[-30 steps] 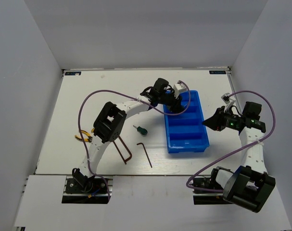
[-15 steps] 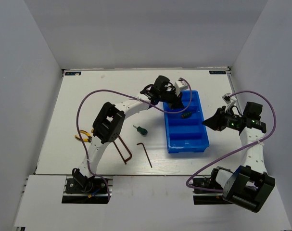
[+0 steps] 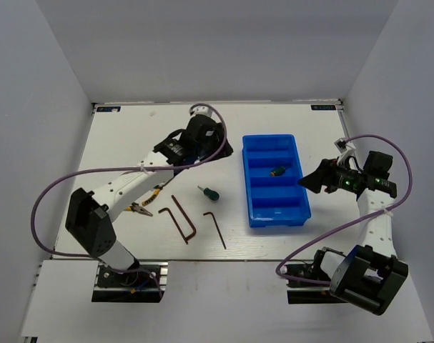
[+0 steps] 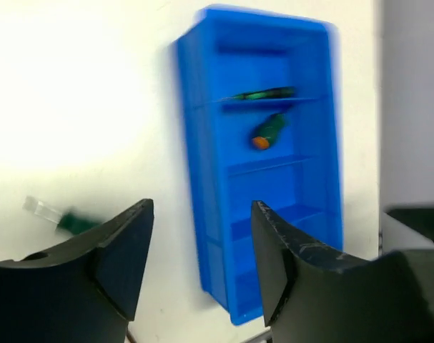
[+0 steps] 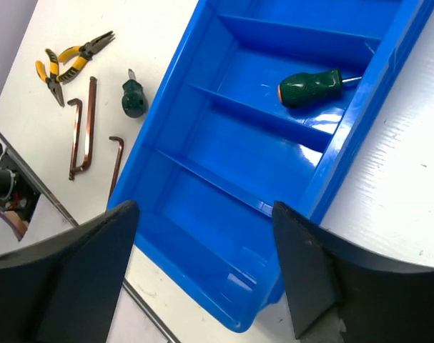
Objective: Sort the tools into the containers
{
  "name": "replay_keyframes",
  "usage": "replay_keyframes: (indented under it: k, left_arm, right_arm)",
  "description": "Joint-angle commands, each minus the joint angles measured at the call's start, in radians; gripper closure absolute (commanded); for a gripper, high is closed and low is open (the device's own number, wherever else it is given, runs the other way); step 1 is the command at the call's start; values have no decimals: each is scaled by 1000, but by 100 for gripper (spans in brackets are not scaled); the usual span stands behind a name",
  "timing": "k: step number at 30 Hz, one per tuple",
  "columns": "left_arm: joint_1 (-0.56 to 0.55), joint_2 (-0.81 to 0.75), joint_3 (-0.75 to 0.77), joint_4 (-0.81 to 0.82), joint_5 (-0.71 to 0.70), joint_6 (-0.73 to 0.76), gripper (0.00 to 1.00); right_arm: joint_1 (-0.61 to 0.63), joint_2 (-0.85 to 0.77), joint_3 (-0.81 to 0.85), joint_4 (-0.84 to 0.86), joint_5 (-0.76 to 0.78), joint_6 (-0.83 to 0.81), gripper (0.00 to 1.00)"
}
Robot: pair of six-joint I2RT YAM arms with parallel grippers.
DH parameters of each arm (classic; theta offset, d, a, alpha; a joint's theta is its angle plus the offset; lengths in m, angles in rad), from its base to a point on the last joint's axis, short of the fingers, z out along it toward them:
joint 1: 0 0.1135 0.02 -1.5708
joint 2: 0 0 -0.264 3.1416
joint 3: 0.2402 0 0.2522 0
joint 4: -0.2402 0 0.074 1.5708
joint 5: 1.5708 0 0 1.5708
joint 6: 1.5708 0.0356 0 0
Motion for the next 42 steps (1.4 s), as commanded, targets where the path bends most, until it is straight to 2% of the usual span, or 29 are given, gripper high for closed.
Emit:
replay_keyframes:
  k: [1,4,5,6,7,8,11,12,13,14,15,16,17,19,20,21,22,24,25,26,27,28,29,30,31,32,33,36,42]
  left_arm:
    - [-3,44,-22,-339,-164,-344,33]
    - [-3,55,-34,-369,-164,-377,36]
    - [-3,55,-34,-360,-164,-392,37]
    - [-3,65,-49,-349,-146,-412,40]
    - [-3,82,-50,-369,-146,-435,47]
    - [-3,94,-50,-381,-132,-456,51]
    - [-12,114,-50,-404,-120,-476,54]
    - [-12,101,-39,-424,-138,-467,54]
    - [-12,84,-22,-424,-168,-428,54]
    - [-12,62,-7,-424,-230,-374,49]
    - [-12,32,-8,-369,-230,-137,46]
    - [-12,-64,-32,-294,-221,-14,43]
    - [-12,-129,-72,-125,-139,114,36]
    - [-2,-284,-258,52,-86,380,16]
    - [15,-420,-305,121,-86,408,9]
    - [15,-477,-374,145,-121,448,0]
    - [15,-526,-396,145,-161,508,0]
    - [25,-630,-430,109,-366,493,0]
    - [25,-654,-442,79,-450,464,0]
    - [25,-672,-442,53,-648,397,0]
    - [25,-682,-442,-70,-740,320,0]
    - [35,-682,-432,-133,-812,250,0]
    - [35,-682,-431,-175,-938,147,0]
    - [35,-682,-421,-295,-980,77,0]
    - [35,-670,-421,-327,-1014,29,0]
    - [35,-669,-431,-327,-1038,28,0]
    - [46,-669,-445,-327,-1039,16,0]
    - [46,-680,-484,-312,-1029,16,0]
    - [46,-734,-502,-271,-1009,66,0]
  right_arm:
    - [-7,-5,5,30,-10,41,25]
    - [-4,-14,-1,38,-7,45,45]
    - [-4,-22,-2,41,-3,45,65]
    - [-3,-29,-7,44,2,45,76]
    - [-3,-32,-7,47,3,45,96]
    - [-7,-39,-10,50,6,44,100]
    - [-3,-49,-18,56,20,42,100]
    - [10,-52,-7,56,19,36,90]
    - [19,-54,-7,49,-1,29,72]
    - [33,-51,31,17,-4,-11,45]
    - [63,-36,54,-5,0,-68,31]
    - [86,-26,95,-54,11,-102,21]
    - [161,-7,132,-63,28,-125,16]
    - [218,49,192,-115,104,-184,14]
    - [276,73,212,-115,130,-183,14]
    - [345,99,249,-112,182,-179,20]
    - [370,110,261,-91,253,-171,24]
    - [578,165,306,-79,363,-165,33]
    - [671,185,323,-76,400,-168,42]
    - [721,232,350,-70,521,-163,47]
    - [855,285,378,-54,560,-163,50]
    - [900,329,390,-39,594,-157,55]
    - [939,357,396,-27,694,-130,55]
    - [1047,430,415,1,713,-128,55]
    - [1079,455,441,9,741,-116,52]
    - [1140,513,483,10,805,-61,50]
    - [1140,574,484,1,821,-36,44]
    - [1191,697,651,-63,888,29,26]
    - [1246,816,737,-17,980,61,24]
